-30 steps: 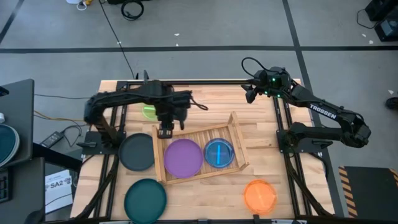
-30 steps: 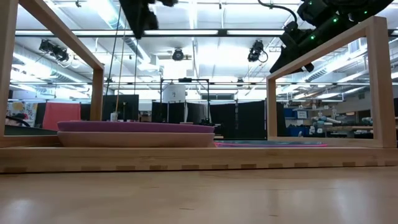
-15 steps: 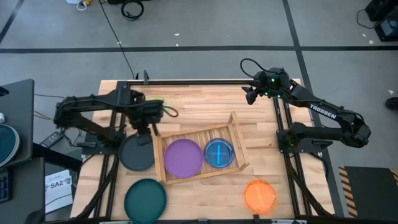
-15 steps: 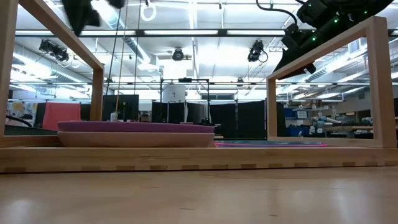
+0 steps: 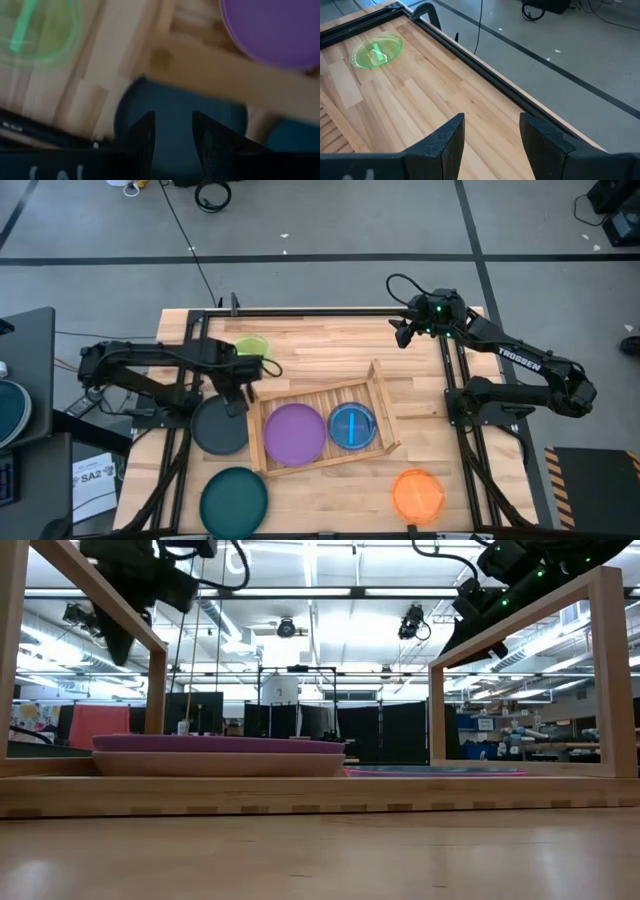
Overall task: Place and stack plates onto a shelf
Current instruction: Adjust the shelf, then stack the green plate on top of the blue plate on the shelf
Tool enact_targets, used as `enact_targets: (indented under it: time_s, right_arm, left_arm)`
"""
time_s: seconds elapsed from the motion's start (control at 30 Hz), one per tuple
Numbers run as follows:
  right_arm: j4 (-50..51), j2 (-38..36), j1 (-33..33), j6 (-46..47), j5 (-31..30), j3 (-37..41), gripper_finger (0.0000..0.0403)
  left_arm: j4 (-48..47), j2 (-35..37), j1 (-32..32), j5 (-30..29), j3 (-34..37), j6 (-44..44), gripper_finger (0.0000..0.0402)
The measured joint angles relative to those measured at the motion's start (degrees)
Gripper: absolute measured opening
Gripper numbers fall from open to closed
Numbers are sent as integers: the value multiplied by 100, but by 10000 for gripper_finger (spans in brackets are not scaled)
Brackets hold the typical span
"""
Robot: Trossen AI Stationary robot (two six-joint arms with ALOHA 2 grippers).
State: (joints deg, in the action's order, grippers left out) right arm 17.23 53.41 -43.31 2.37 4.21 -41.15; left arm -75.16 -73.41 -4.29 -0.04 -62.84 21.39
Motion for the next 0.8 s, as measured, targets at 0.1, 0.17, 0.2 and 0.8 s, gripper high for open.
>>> enact_targets:
  time_s: [0.1,0.17,0.2,0.8]
  right_arm:
    - [0,0,0,0,0,0,194]
    - [0,0,0,0,0,0,194]
    - [0,0,0,0,0,0,194]
    - [0,0,0,0,0,0,194]
  left_arm:
    - [357,-4,-223,-161,71,-12,137]
    - [505,3,-382,-288,69,-27,137]
    - [623,3,-469,-333,69,-31,137]
    - [1279,-29,-1566,-379,60,-906,137]
